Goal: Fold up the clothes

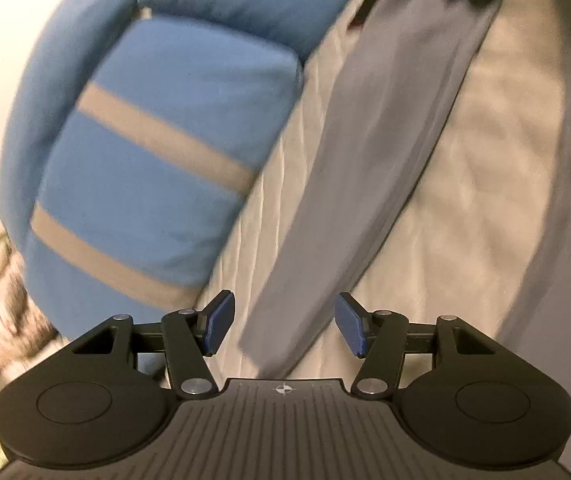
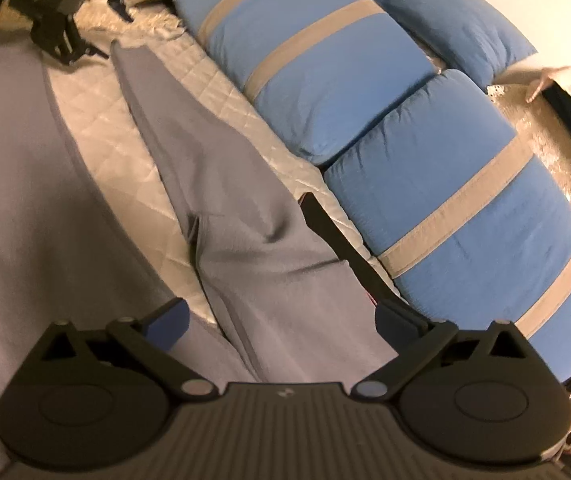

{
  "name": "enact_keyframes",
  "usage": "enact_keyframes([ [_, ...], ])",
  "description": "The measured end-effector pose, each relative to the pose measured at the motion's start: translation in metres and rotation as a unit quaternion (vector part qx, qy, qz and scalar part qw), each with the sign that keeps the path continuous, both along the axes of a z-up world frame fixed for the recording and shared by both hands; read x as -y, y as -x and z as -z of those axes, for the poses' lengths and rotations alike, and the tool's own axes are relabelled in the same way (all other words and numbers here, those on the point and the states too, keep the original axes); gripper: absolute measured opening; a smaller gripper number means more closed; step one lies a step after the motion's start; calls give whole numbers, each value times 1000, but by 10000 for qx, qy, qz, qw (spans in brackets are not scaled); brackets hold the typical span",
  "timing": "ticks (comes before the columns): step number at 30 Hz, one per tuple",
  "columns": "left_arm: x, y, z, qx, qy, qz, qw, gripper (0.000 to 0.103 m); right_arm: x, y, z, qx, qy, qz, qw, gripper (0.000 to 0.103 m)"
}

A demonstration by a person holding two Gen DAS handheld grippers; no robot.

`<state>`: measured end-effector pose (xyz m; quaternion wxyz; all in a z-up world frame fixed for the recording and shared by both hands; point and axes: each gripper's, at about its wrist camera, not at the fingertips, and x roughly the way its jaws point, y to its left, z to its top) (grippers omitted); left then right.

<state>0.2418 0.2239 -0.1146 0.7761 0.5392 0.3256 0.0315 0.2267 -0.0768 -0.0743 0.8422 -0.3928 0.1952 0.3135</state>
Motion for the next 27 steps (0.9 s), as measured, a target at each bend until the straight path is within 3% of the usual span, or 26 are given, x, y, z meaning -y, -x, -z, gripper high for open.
enact_keyframes([
  [6, -46, -12, 27, -546, -1003, 176, 9933, 48, 3, 4, -4, 153, -10, -107, 9998, 103],
  [11, -56, -5, 41, -578, -1291, 468, 9888, 39, 1, 5, -11, 94, -170, -160, 9997, 103],
  [14, -57, -3, 55, -645, -1573, 611, 9835, 17, 0, 6, -11, 31, -171, -189, 9997, 103],
  [15, -57, -3, 60, -693, -1651, 642, 9817, 6, 0, 5, -10, 20, -124, -192, 9997, 103],
  [16, -56, -3, 64, -741, -1729, 672, 9799, 3, -1, 5, -8, 19, -83, -191, 9998, 103],
  [27, -84, 7, 68, -690, -2129, 499, 9734, 3, 3, 4, 0, -52, 116, -185, 9997, 103],
])
